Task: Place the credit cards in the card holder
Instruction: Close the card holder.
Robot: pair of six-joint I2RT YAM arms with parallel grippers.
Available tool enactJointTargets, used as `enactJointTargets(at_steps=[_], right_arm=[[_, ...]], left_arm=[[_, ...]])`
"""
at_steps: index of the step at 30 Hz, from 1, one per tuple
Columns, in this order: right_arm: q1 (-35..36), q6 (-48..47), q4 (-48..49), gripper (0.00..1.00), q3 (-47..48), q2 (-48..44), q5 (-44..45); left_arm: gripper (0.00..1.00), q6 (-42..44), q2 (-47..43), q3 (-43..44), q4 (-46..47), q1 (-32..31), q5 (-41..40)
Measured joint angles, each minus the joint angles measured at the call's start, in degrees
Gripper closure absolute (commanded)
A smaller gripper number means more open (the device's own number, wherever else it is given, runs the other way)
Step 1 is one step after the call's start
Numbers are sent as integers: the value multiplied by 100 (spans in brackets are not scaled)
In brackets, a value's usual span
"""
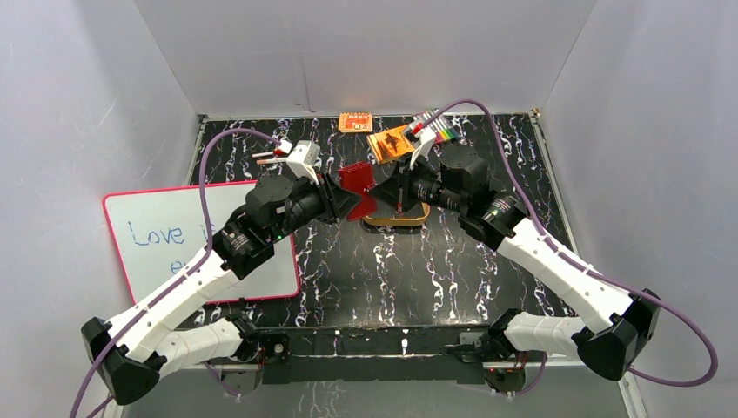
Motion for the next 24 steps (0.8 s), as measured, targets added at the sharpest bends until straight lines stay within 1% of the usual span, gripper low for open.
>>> enactJointTargets(at_steps=[24], right_arm=[[0, -20, -15, 100, 20, 55, -9]], left_arm=[[100, 46, 85, 2, -24, 0, 13]])
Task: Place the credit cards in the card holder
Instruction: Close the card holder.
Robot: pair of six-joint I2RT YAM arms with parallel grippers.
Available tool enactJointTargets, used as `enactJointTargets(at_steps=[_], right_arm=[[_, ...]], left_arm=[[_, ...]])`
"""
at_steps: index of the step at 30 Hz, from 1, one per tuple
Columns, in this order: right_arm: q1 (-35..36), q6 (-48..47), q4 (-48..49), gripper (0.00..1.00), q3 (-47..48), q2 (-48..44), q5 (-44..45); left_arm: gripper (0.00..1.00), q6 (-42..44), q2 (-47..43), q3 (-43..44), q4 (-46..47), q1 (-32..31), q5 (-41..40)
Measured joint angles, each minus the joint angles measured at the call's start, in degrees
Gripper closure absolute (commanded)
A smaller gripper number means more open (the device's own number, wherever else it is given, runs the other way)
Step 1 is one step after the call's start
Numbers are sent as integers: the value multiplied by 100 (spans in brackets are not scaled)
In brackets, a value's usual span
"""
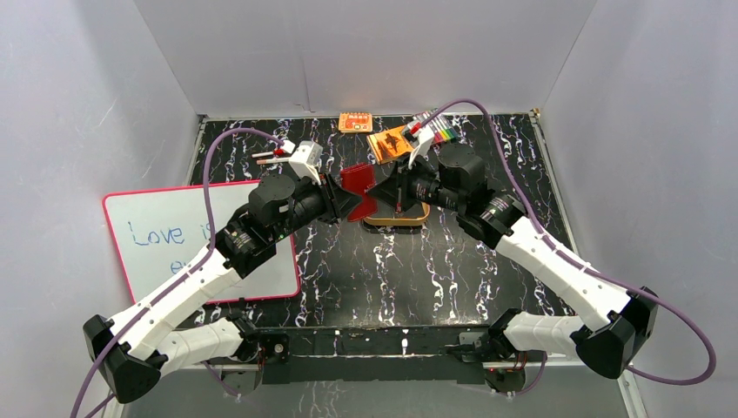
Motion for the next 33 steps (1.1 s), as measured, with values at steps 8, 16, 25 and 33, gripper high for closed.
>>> enactJointTargets(at_steps=[8, 16, 25, 33], right_arm=[[4, -35, -37, 100, 81, 98, -42], [11, -105, -42, 100, 109, 105, -42], [42, -160, -168, 100, 243, 221, -44], [44, -181, -223, 100, 302, 278, -83]], left_arm=[[100, 35, 0, 11, -33, 22, -4], [100, 37, -2, 13, -4, 33, 31], [100, 72, -2, 17, -35, 66, 76], [100, 151, -2, 20, -22, 125, 256]])
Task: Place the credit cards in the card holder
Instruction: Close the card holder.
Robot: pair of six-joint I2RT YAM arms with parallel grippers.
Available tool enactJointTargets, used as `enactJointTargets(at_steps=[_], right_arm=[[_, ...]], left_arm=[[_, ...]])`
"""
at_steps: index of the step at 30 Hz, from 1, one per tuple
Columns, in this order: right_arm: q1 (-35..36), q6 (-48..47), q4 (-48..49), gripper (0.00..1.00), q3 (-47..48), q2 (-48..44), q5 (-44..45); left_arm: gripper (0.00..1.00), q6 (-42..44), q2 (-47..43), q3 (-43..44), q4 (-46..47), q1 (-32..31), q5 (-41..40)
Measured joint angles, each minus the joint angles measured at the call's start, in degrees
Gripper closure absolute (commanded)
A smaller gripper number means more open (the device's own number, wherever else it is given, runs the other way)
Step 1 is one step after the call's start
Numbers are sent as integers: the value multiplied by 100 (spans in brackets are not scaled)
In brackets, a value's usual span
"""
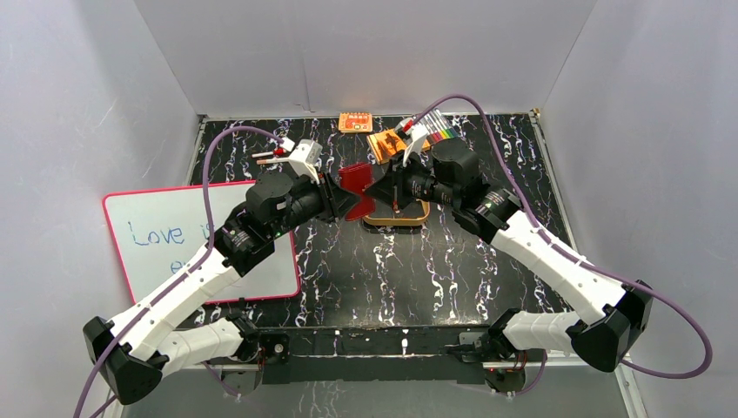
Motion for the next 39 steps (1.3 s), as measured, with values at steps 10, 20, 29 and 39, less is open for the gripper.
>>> enactJointTargets(at_steps=[10, 20, 29, 39], right_arm=[[0, -13, -122, 100, 85, 9, -28], [-2, -33, -142, 100, 168, 31, -20], [-2, -79, -168, 100, 225, 46, 55], [-2, -96, -258, 100, 256, 55, 101]], left_arm=[[100, 37, 0, 0, 72, 101, 372], [100, -9, 37, -2, 223, 173, 570], [100, -114, 92, -24, 415, 212, 660], [100, -254, 118, -26, 498, 212, 752]])
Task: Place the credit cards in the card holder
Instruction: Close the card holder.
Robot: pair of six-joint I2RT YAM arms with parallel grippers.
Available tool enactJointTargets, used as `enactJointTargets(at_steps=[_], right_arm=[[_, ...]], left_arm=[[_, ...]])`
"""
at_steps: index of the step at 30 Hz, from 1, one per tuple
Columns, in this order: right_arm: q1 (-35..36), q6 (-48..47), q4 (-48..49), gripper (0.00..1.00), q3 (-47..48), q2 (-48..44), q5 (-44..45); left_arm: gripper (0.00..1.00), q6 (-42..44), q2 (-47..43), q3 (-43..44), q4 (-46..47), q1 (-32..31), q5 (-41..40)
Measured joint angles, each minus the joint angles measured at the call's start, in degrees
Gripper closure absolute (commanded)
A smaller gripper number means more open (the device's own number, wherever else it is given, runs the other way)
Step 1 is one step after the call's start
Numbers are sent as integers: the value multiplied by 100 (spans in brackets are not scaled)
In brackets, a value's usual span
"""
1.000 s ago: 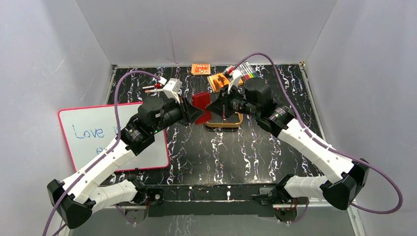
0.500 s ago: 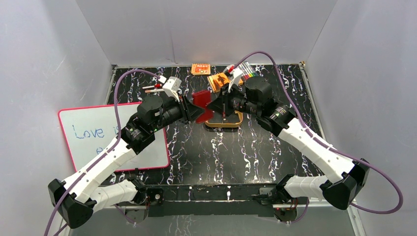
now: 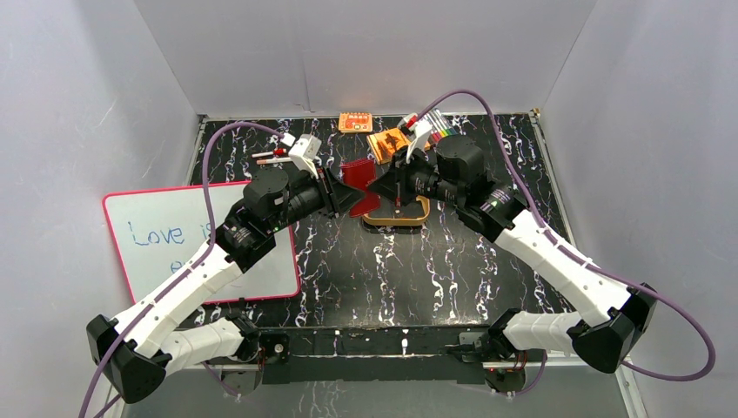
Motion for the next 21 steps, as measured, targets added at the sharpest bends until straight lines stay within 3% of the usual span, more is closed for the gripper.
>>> enactJointTargets(at_steps=[21], right_arm=[[2, -17, -205, 100, 184, 85, 57]], left_arm=[[100, -96, 79, 0, 177, -22, 24]])
